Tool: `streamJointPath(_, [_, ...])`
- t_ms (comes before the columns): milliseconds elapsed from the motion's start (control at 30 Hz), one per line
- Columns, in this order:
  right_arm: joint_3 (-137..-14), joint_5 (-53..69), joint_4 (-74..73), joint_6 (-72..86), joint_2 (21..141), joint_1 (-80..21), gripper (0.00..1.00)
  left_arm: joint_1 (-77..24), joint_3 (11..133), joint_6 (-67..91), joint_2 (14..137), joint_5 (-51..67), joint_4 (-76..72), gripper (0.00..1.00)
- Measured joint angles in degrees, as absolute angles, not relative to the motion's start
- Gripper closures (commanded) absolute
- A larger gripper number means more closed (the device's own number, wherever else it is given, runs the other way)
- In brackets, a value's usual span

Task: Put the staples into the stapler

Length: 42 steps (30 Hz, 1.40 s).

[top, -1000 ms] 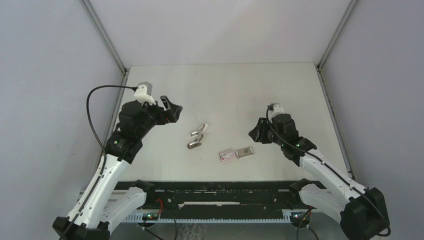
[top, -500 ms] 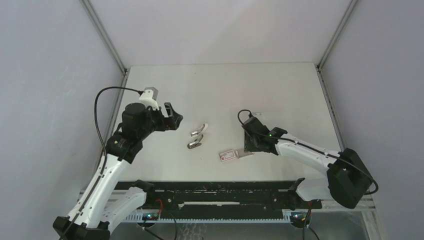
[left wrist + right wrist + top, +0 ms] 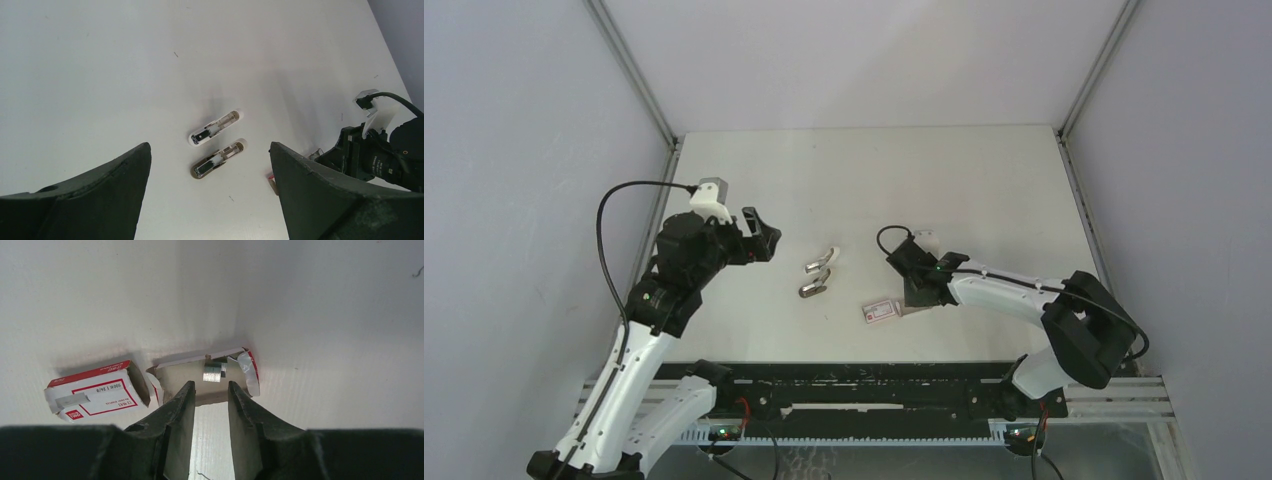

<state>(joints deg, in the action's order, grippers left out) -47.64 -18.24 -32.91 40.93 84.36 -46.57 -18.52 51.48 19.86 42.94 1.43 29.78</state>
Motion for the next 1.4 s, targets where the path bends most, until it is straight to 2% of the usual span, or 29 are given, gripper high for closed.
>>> streamJointPath(1100, [-50.0, -20.6, -33.1, 40.9, 90.6, -47.6, 0.81, -17.1, 51.5, 19.9, 43.2, 1.7, 29.8, 0.08])
streamJointPath(1400, [-50.0, -21.0, -33.1, 40.9, 90.7, -47.7, 0.87, -17.0, 51.5, 19.9, 43.5, 1.7, 29.8, 0.08])
